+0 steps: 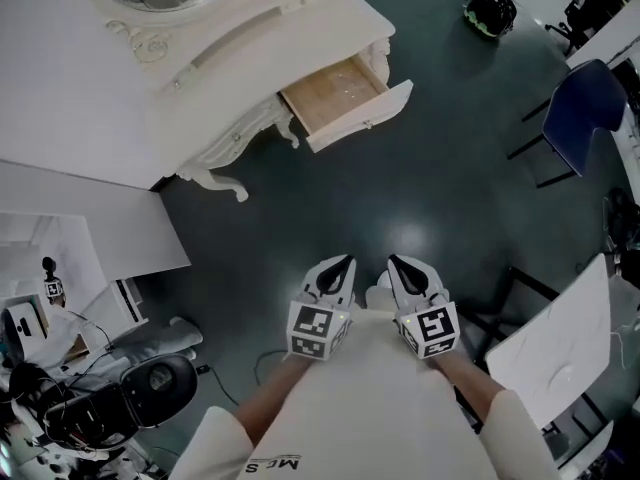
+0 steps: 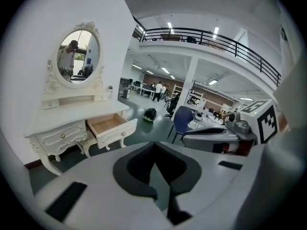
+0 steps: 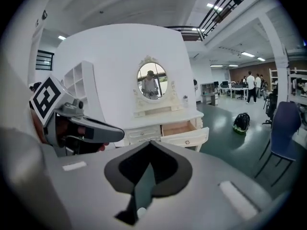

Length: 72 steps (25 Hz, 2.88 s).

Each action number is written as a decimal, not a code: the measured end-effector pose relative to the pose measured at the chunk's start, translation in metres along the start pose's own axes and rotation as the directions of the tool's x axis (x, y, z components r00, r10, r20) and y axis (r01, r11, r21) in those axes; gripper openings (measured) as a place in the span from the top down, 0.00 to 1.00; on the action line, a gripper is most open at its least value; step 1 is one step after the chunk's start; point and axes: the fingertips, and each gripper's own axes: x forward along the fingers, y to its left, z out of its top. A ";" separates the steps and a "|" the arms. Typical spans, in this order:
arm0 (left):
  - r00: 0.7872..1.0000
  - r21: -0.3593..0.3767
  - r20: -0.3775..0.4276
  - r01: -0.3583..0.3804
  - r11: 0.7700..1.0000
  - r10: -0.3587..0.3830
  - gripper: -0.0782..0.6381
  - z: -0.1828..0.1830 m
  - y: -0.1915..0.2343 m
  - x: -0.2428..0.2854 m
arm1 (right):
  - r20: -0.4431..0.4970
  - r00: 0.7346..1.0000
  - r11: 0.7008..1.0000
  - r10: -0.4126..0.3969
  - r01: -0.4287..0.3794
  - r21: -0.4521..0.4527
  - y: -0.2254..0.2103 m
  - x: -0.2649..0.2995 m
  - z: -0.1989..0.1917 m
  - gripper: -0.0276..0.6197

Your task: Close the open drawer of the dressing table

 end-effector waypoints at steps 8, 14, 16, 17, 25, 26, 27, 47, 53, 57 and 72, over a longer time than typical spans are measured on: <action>0.998 0.028 0.016 -0.057 0.998 0.057 0.88 0.000 -0.049 0.015 | 0.083 0.995 0.995 0.052 -0.059 0.079 -0.031 -0.050 0.005 0.96; 0.999 0.046 -0.006 -0.044 0.998 0.045 0.88 0.006 -0.059 0.039 | 0.083 0.995 0.996 0.052 -0.058 0.074 -0.046 -0.048 0.003 0.96; 0.999 0.046 -0.015 -0.037 0.998 0.038 0.88 0.011 -0.054 0.040 | 0.074 0.996 0.995 0.043 -0.049 0.082 -0.048 -0.042 0.008 0.96; 0.999 0.045 -0.018 -0.035 0.998 0.036 0.88 0.014 -0.052 0.040 | 0.068 0.997 0.995 0.034 -0.040 0.089 -0.050 -0.040 0.011 0.96; 0.998 0.043 -0.003 -0.070 0.997 0.070 0.88 0.011 -0.064 0.063 | 0.042 0.997 0.996 0.063 -0.065 0.056 -0.073 -0.042 -0.003 0.96; 0.997 0.044 0.001 -0.072 0.996 0.072 0.88 0.012 -0.058 0.067 | 0.037 0.997 0.996 0.069 -0.071 0.056 -0.073 -0.035 0.000 0.96; 0.997 0.041 0.004 -0.072 0.997 0.072 0.88 0.016 -0.050 0.070 | 0.031 0.997 0.996 0.073 -0.074 0.054 -0.074 -0.027 0.003 0.96; 0.999 0.048 0.002 0.043 0.998 -0.044 0.88 0.128 0.115 0.140 | 0.017 1.000 0.998 -0.014 0.016 -0.068 -0.096 0.160 0.116 0.96; 0.997 0.069 0.004 0.079 0.994 -0.080 0.88 0.151 0.154 0.155 | 0.011 0.996 0.994 -0.083 0.084 -0.066 -0.110 0.199 0.135 0.96; 0.995 0.056 -0.017 0.096 0.994 -0.096 0.88 0.156 0.164 0.166 | -0.013 0.995 0.994 -0.096 0.095 -0.061 -0.119 0.210 0.138 0.96; 0.995 -0.004 -0.101 -0.003 1.000 0.003 0.88 0.163 0.191 0.229 | -0.155 0.987 0.999 0.045 -0.047 -0.012 -0.180 0.279 0.123 0.96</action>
